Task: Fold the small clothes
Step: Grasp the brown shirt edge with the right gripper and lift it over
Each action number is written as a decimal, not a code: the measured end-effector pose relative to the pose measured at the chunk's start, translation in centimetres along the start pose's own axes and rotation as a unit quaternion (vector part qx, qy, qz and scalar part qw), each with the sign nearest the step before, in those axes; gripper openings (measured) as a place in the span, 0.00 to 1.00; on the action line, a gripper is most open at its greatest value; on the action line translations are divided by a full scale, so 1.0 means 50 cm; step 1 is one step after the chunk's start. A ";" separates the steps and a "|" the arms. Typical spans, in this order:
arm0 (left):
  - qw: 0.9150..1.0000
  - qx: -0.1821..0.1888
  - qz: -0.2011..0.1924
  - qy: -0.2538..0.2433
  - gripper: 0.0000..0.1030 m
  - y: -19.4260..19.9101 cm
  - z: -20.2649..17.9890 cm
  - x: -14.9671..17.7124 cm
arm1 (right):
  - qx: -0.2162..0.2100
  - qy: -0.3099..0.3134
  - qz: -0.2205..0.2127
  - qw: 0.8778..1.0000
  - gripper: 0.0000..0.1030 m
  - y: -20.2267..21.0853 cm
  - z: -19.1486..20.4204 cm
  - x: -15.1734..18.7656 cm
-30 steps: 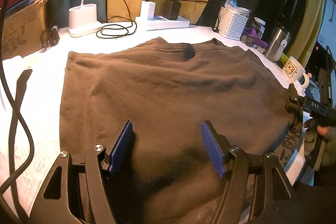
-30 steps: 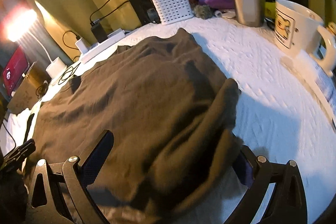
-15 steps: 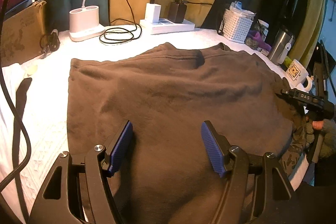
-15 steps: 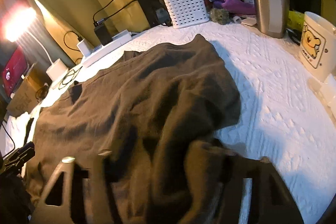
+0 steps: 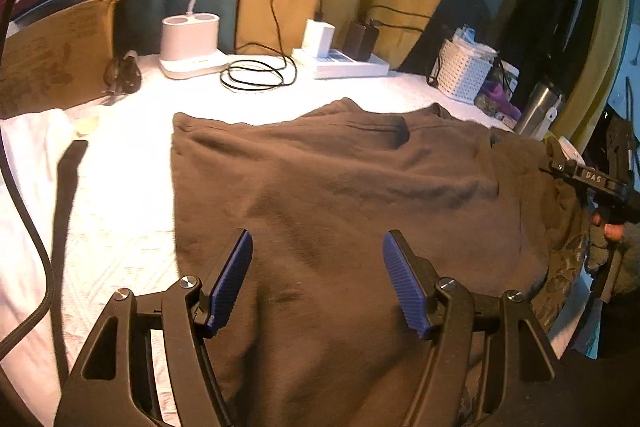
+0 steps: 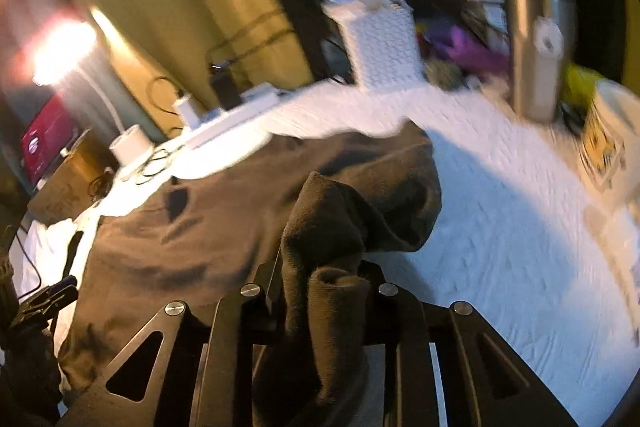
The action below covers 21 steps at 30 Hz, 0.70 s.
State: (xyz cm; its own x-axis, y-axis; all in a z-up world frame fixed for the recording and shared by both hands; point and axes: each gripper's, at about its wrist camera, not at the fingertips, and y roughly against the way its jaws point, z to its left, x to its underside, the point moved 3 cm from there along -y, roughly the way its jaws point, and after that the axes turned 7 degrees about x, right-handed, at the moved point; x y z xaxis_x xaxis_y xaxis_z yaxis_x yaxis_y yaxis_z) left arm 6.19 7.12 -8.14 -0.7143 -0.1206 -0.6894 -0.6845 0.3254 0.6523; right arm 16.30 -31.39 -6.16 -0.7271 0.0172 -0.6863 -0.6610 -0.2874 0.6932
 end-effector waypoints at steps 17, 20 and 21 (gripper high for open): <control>0.997 -0.023 -0.056 0.038 0.66 0.096 0.076 0.023 | -0.148 0.179 -0.004 0.973 0.18 0.016 0.405 0.007; 0.997 -0.030 -0.061 0.044 0.66 0.110 0.094 0.029 | -0.181 0.208 0.018 0.961 0.18 0.008 0.479 0.050; 0.996 -0.032 -0.062 0.047 0.66 0.116 0.101 0.032 | -0.190 0.217 0.027 0.957 0.18 0.004 0.502 0.067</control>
State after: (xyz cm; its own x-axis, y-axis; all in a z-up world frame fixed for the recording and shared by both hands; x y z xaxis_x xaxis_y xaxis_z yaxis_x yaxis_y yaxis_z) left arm 1.81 13.53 -7.08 -0.6314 -0.2445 -0.7359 -0.7746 0.2430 0.5839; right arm 9.09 -7.37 -2.79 -0.5574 -0.3835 -0.7364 -0.4499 -0.6060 0.6561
